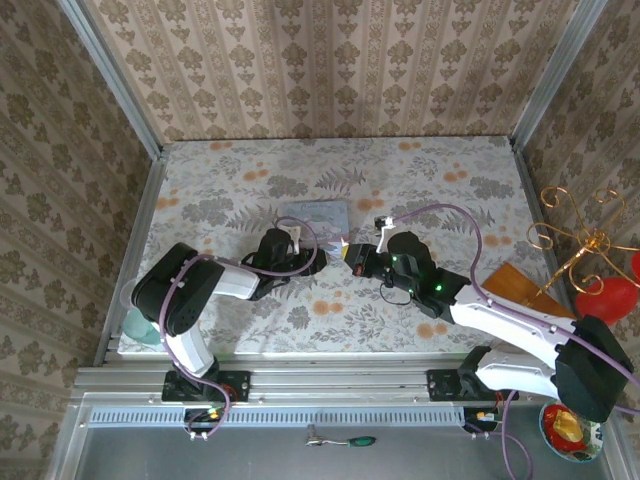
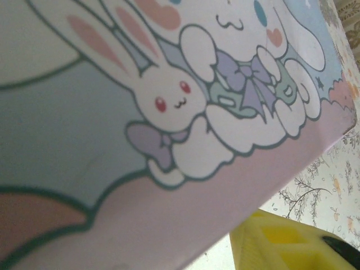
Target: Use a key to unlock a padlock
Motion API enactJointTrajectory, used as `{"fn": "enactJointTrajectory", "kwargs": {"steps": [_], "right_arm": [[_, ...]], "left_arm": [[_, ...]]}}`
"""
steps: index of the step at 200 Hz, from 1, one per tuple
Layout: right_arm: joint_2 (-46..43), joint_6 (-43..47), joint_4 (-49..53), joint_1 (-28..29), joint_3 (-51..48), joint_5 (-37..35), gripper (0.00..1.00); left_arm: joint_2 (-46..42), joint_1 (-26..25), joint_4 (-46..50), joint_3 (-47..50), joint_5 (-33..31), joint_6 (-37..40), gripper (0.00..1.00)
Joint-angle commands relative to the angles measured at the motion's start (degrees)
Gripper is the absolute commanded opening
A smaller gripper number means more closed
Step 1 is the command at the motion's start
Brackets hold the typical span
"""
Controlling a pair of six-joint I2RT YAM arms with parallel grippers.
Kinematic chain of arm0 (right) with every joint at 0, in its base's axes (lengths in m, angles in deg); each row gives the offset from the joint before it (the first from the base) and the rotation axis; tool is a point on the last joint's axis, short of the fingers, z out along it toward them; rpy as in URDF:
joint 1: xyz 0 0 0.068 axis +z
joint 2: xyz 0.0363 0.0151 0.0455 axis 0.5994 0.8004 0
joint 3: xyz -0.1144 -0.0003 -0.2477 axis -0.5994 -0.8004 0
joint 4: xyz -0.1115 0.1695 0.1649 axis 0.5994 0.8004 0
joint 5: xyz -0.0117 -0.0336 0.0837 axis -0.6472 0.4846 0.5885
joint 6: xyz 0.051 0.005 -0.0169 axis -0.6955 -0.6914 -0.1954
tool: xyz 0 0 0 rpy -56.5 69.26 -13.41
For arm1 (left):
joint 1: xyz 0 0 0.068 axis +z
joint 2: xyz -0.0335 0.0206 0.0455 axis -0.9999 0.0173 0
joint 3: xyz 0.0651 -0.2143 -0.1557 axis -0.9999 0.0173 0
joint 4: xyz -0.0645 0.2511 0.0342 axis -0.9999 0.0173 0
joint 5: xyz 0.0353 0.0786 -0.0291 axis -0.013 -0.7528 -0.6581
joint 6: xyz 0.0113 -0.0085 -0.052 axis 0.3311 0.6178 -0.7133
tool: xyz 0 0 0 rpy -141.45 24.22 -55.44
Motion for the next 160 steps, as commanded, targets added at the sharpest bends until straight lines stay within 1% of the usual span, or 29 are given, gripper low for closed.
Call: {"fn": "enactJointTrajectory", "kwargs": {"steps": [1,50,96,137,160], "right_arm": [[1.89,-2.1,3.06,0.53,1.32,-2.9,0.0],[4.31,-4.16,2.81,0.5,0.53,-2.63,0.0],[7.1,-3.38,4.9,0.38,1.41,-3.56,0.0],[8.75,-2.71,7.74,-1.61,1.46,-2.34,0.0],[9.55,-1.42,6.96,-3.28,0.79,-0.03,0.0]], "left_arm": [[0.77,0.28,-1.47,-0.17,1.24,-0.14,0.42],[-0.14,0.37,-0.8,-0.14,1.0,-0.63,0.34],[-0.35,0.37,-0.59,-1.49,2.76,-1.79,0.26],[-2.9,0.37,0.4,-0.19,0.07,-2.97,0.17],[-4.81,0.37,0.67,0.05,1.18,-4.45,0.14]]}}
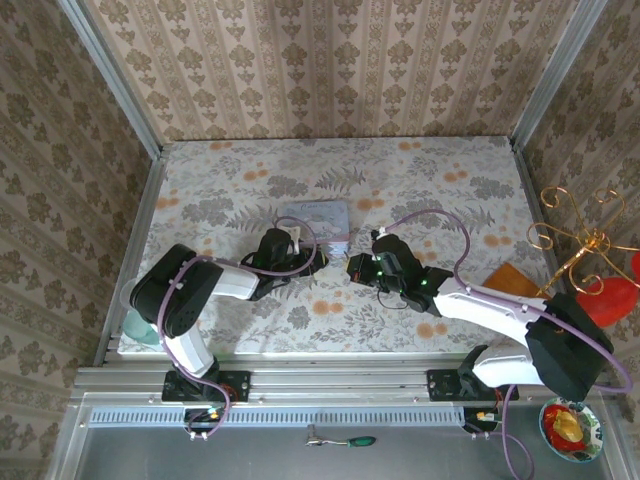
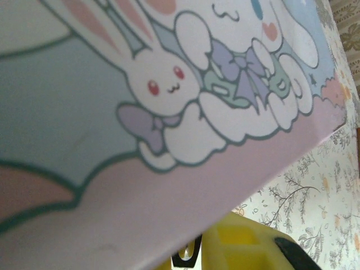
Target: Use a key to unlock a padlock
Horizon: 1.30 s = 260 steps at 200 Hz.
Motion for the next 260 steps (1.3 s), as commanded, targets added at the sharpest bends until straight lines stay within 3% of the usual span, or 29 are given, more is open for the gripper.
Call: {"fn": "enactJointTrajectory", "kwargs": {"steps": [1,46,114,198,260], "right_arm": [[1.18,1.56,0.95,-1.56,0.62,1.32,0.0],[4.22,4.47,-2.19,-2.03,0.43,6.26,0.0],[12.19,1.71,-20.78,-2.18,-4.1,16.67,0.0],[16.68,5.32,-19.64,-8.33,-1.9,29.5,0.0],[18.02,6.87,-18.96,-9.83,-0.78,32.89,0.0]], "left_arm": [[-3.54,0.37,-0.41,-0.04,0.48,-2.04,0.14],[-8.44,0.63,1.36,1.25,0.66,-6.4,0.07],[-9.36,2.01,-1.03,0.12,10.52,-16.3,0.04],[-10.08,3.71,-5.05,1.16,15.86,-21.96,0.03],[-11.25,4.83,-2.95,1.68,17.31,-21.27,0.03]]}}
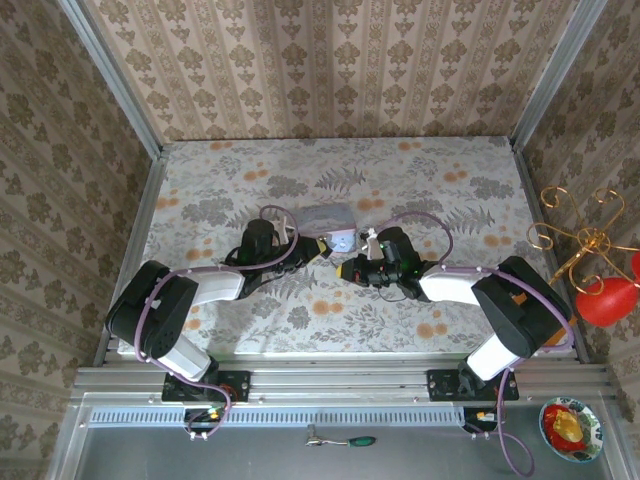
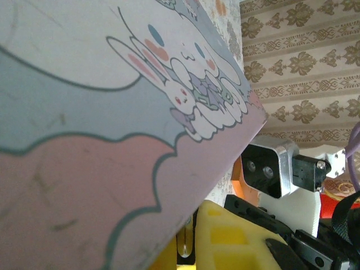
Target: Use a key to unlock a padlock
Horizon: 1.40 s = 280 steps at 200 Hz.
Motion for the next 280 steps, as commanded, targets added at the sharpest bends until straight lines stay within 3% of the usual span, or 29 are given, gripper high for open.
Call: {"fn": "enactJointTrajectory", "kwargs": {"steps": [1,52,280], "right_arm": [[1.32,1.58,-0.77,-0.52,0.93,3.68,0.0],[1.42,0.52,-5.71,-1.4,0.09,5.88,0.0],[2.82,-1.86,-8.46,-4.13,1.96,10.07,0.0]], "left_arm": [[-1.97,0.86,-2.55,0.77,3.06,-0.73,0.03],[-2.0,1.62,-2.14,0.8,5.45,-1.46,0.03],[-1.36,0.79,-7.04,1.13,9.15,-5.58,0.03]]}}
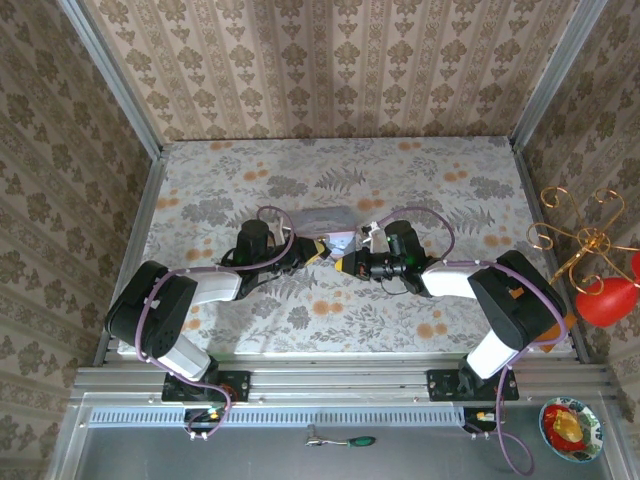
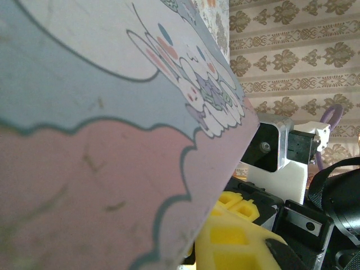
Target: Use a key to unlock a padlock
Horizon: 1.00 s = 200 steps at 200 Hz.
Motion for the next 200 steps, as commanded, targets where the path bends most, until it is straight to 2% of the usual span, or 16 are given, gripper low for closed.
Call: {"fn": "enactJointTrajectory", "kwargs": {"steps": [1,86,169,200], "right_arm": [[0.59,-0.16,-1.39,-0.34,1.65,0.7,0.0],[1.34,0.08,-1.63,-2.42,2.7,0.94,0.0],[1.82,-1.53,-2.58,-3.25,5.34,7.24,0.0],[0.49,-0.29,-0.97,-3.25,5.34,7.37,0.0]], "left_arm": [[-1.32,-0.81,-4.09,-0.22,4.12,-1.07,0.02],[-0.81,-2.28,-3.62,-1.08,5.32,-0.16,0.02],[0.77,-3.45,-3.74,-1.72,5.91,1.47,0.0],[1.41,-3.45,-3.66,-1.63,6.14,2.41,0.02]]}}
